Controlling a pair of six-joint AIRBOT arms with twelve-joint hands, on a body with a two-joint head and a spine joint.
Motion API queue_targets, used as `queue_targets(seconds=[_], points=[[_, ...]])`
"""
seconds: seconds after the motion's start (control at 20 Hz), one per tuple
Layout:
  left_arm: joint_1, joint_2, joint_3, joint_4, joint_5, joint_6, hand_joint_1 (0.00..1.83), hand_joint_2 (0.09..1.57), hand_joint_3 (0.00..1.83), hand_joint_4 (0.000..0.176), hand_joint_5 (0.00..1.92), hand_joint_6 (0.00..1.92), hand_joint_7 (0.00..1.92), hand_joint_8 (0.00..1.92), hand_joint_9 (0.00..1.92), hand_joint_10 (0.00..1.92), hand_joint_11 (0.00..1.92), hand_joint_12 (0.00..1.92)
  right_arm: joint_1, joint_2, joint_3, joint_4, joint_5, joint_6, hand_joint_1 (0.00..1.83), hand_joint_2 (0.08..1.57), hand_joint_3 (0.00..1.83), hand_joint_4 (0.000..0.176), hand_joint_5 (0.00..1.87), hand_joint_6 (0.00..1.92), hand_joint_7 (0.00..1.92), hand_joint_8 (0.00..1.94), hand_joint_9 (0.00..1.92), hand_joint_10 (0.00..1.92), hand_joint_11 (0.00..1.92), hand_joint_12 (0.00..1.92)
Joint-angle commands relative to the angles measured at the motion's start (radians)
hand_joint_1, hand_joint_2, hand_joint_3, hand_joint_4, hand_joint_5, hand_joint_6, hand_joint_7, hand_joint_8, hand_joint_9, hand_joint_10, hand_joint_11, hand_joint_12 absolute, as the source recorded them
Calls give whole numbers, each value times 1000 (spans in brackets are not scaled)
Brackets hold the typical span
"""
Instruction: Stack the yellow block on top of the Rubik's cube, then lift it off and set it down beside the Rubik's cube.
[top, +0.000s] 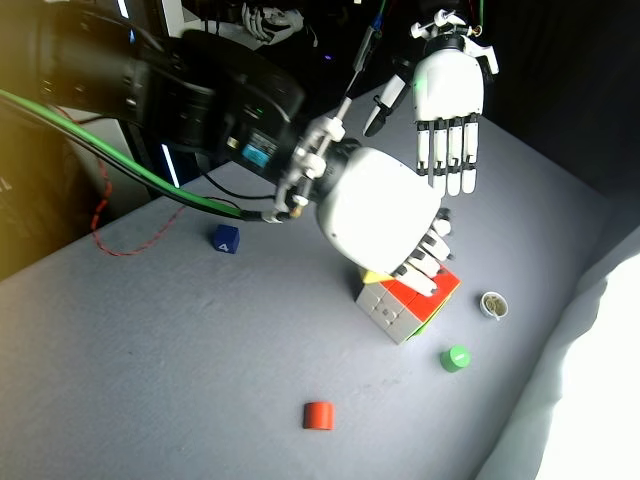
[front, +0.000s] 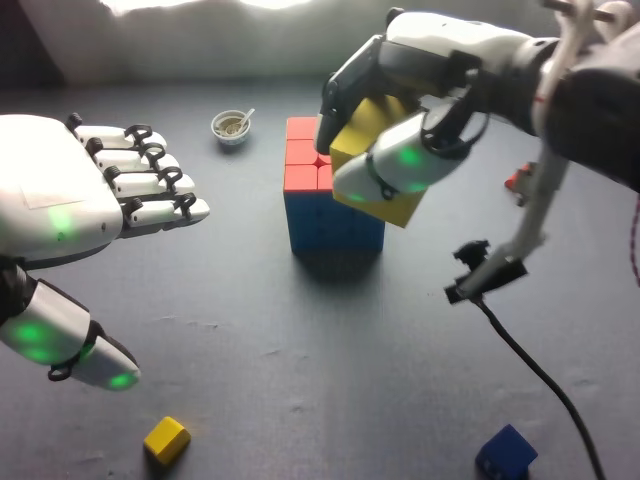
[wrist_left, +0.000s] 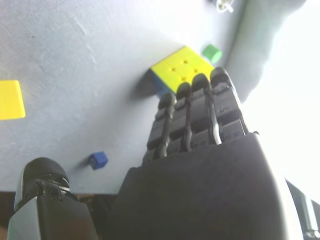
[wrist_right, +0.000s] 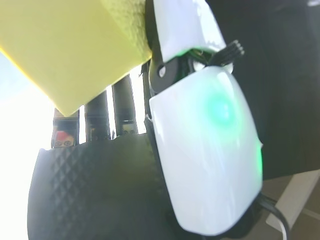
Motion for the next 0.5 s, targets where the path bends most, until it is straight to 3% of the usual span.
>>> queue_targets(seconds=[0.0, 0.25, 0.45], points=[[-17, 19, 5, -8, -72, 1, 79, 920, 4, 0, 0, 0, 19, 7, 17, 6, 0, 0, 4, 31, -24, -42, 18, 8, 1340, 1224, 2, 0, 780, 1184, 802, 1385, 616, 1602, 199, 1853], [-17, 19, 5, -12, -78, 1, 83, 930, 4, 0, 13, 4, 34, 12, 37, 13, 0, 0, -56, 151, -136, -42, 8, 35, 1344, 1215, 0, 0, 786, 1173, 824, 1353, 643, 1567, 217, 1844], [-16, 19, 5, -12, -77, 1, 80, 942, 7, 0, 0, 0, 0, 0, 4, 1, 0, 0, -132, 171, -141, -73, 6, 92, 1344, 1216, 0, 0, 782, 1180, 832, 1354, 635, 1566, 211, 1857]])
